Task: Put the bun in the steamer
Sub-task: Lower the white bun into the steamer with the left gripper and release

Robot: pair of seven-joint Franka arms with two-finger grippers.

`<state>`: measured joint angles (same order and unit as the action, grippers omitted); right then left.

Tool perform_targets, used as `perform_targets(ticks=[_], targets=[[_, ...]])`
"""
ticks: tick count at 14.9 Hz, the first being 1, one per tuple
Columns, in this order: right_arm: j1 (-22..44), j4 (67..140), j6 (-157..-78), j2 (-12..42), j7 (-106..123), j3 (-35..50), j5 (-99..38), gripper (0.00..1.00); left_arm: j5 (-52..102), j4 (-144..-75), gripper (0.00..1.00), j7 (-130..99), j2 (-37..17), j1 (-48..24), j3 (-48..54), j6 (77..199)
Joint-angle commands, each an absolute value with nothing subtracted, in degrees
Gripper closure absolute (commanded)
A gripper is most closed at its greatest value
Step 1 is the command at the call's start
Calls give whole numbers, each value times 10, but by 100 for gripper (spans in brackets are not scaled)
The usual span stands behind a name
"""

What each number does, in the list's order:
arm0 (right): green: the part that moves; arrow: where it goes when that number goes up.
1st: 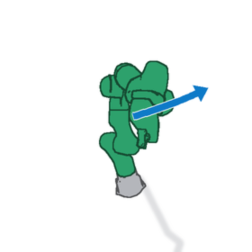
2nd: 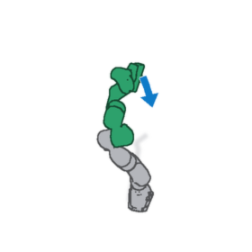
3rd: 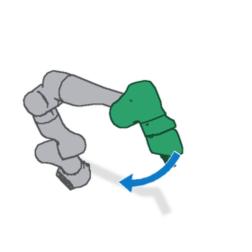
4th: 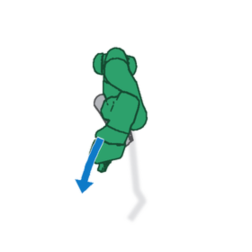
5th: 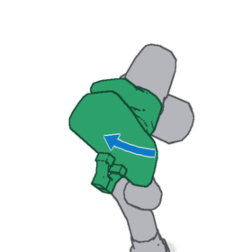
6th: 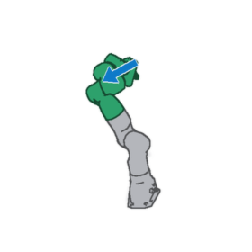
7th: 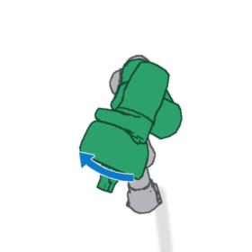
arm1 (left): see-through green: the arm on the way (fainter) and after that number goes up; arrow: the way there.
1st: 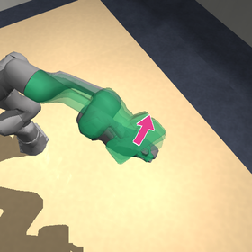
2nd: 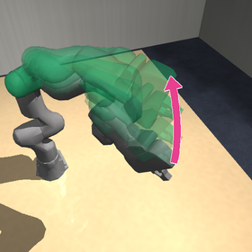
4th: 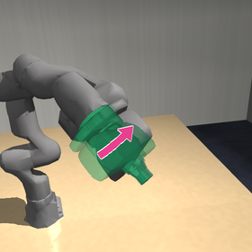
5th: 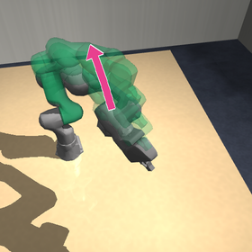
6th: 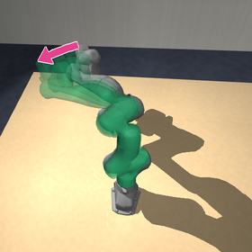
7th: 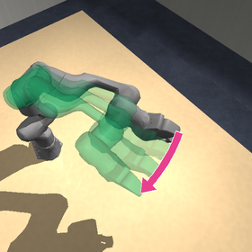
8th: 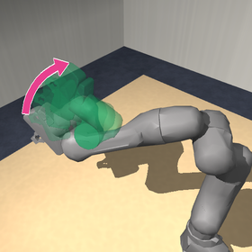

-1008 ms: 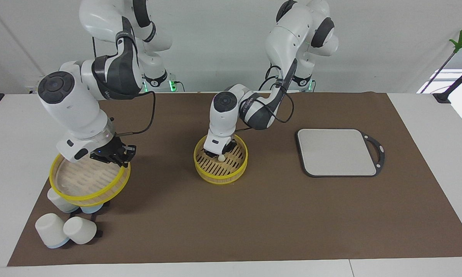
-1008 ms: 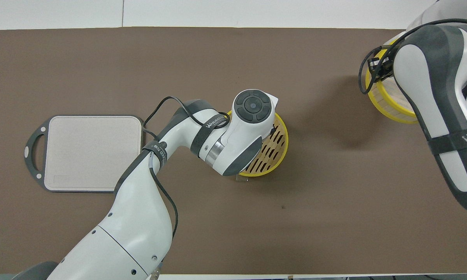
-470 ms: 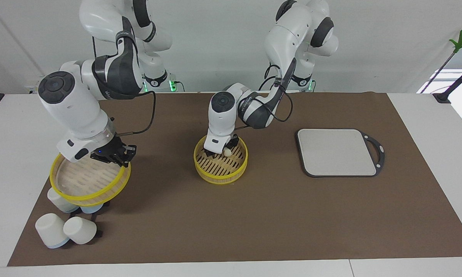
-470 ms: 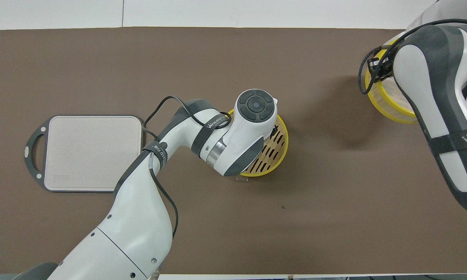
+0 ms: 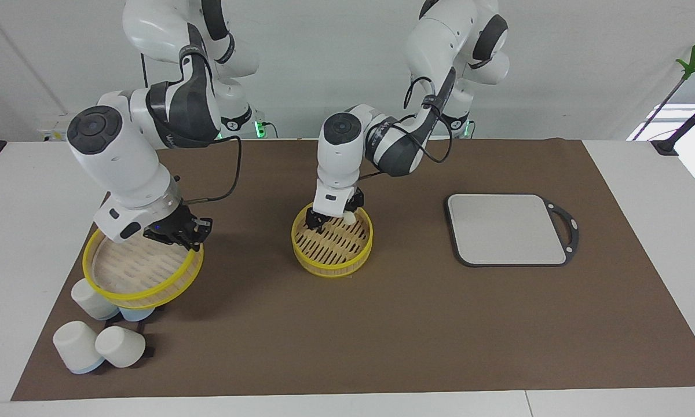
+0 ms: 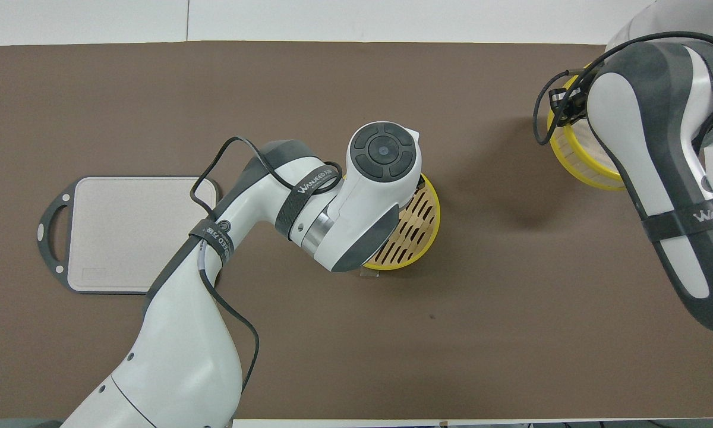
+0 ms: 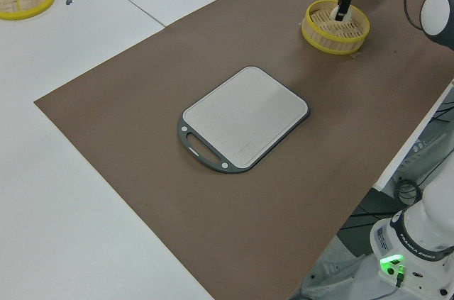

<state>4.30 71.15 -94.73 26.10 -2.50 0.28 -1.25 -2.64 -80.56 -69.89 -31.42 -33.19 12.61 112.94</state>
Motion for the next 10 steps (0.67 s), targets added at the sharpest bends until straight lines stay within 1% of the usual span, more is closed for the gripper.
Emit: perform_targets(ticks=[1, 7, 9, 10], targets=[[40, 731, -960, 243, -33, 5, -16, 100, -37, -816, 0, -712, -310, -333, 126, 1137], [40, 731, -961, 243, -33, 5, -16, 100, -37, -812, 0, -713, -309, -334, 126, 1129], [42, 731, -964, 243, -35, 5, -16, 100, -37, -812, 0, -711, -295, -328, 126, 1113], [47, 731, -965, 243, -43, 5, -16, 100, -35, -815, 0, -708, -279, -314, 126, 1099]])
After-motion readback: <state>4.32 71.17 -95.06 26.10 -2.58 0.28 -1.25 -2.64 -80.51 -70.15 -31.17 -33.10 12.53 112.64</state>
